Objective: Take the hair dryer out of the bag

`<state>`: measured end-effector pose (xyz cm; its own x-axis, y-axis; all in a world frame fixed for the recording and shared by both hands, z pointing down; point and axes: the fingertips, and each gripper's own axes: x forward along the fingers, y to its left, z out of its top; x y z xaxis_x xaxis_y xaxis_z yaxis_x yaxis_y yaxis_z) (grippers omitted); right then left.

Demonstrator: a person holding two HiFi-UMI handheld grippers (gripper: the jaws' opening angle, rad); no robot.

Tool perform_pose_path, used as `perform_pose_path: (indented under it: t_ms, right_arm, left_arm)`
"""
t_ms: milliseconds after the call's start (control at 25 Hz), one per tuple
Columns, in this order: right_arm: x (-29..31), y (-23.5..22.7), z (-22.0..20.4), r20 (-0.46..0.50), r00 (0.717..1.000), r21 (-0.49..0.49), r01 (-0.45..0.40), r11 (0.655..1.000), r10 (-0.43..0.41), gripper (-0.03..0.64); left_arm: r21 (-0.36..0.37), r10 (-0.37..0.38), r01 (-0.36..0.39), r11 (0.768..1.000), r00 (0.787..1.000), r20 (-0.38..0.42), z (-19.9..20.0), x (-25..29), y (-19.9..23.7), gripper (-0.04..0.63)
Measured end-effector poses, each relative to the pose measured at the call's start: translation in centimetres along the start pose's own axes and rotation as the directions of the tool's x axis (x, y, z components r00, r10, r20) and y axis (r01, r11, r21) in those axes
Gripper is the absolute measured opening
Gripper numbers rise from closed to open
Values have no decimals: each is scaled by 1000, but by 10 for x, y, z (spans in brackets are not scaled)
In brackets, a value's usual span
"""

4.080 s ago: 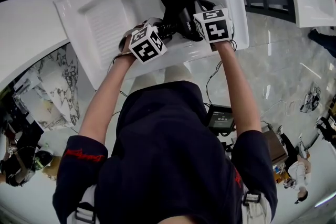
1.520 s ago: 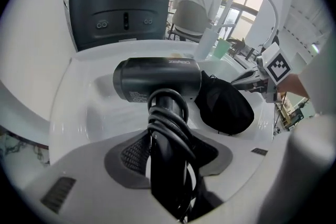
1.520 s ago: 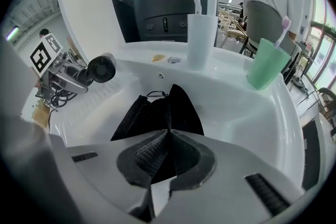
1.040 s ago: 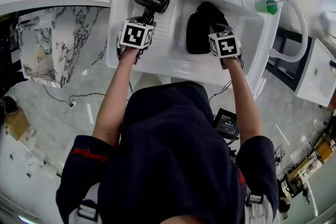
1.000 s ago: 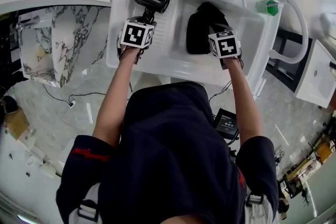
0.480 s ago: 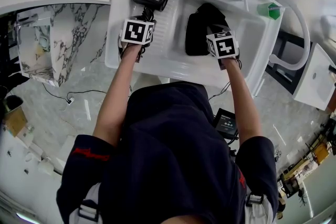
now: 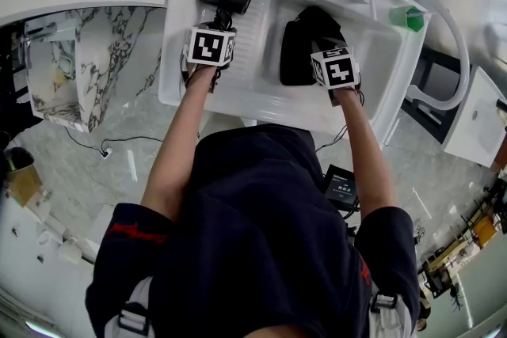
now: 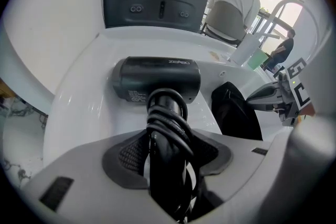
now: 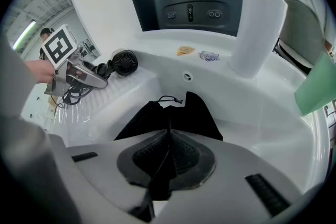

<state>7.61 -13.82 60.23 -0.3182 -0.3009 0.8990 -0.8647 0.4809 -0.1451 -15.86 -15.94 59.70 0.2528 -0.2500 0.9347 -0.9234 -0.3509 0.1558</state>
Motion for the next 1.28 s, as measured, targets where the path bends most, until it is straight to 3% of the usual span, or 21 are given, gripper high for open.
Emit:
perform_pose_path:
  t_ms: [280, 400, 560, 760, 1280]
  right_arm:
    - [0, -1, 3, 8, 1000, 2, -4, 1000, 4, 41]
    - [0, -2, 2, 10, 1000, 2, -5, 1000, 5, 41]
    - [0, -3, 0, 9, 1000, 3, -9, 1000, 9, 41]
    - [1, -4, -1, 6, 1000, -3, -13, 1000, 13, 41]
    - [-6, -2, 0, 26, 1000, 11, -11, 1000, 11, 41]
  left_arm:
    - [20, 57, -56, 998, 997, -59, -12, 6, -1, 222]
    - [54, 87, -86, 995, 996, -16, 1, 2, 4, 250]
    - [40, 75, -73, 997, 996, -51, -9, 6, -1, 273]
    - [153, 147, -141, 978, 989, -28, -6, 3, -2, 308]
    - [157, 134, -133, 979, 991, 4, -3, -15, 0, 311]
